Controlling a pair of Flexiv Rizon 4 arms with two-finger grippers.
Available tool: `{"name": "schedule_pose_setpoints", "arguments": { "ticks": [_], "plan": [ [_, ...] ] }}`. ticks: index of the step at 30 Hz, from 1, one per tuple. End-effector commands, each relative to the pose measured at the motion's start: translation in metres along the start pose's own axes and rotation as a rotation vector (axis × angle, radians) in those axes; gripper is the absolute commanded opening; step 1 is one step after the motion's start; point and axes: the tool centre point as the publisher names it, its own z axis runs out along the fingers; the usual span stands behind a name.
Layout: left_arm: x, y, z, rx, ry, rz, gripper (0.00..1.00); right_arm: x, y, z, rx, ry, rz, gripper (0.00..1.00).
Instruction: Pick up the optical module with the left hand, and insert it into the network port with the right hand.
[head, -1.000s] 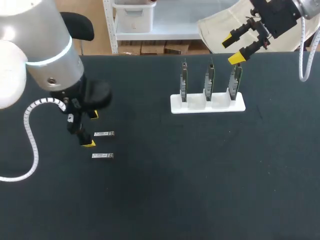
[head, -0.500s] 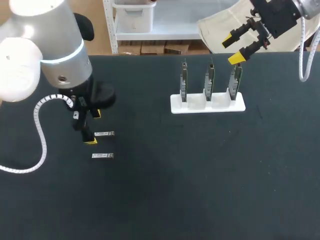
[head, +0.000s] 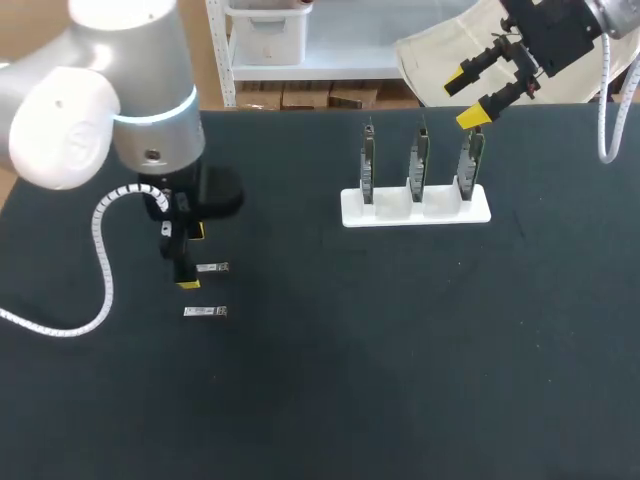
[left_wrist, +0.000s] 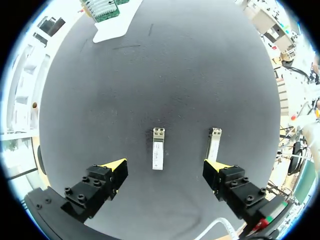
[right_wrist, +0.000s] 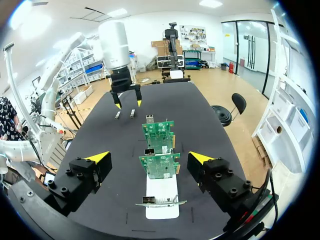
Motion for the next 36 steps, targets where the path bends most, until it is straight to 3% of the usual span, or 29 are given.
{"name": "schedule_pose_setpoints", "arguments": {
  "ticks": [1, 4, 36],
  "plan": [
    [-0.002, 0.003, 0.004, -0.007, 0.009, 0.001, 1.0, 0.001, 0.002, 0.0, 0.005, -0.002, -0.002, 1.0],
    [-0.004, 0.001, 0.005, -0.054, 0.104, 0.005, 1.0, 0.001, 0.002, 0.0, 0.005, -0.002, -0.002, 1.0],
    [-0.004, 0.004, 0.019, 0.024, 0.016, -0.049, 1.0, 0.001, 0.002, 0.0, 0.005, -0.002, -0.002, 1.0]
  ]
}}
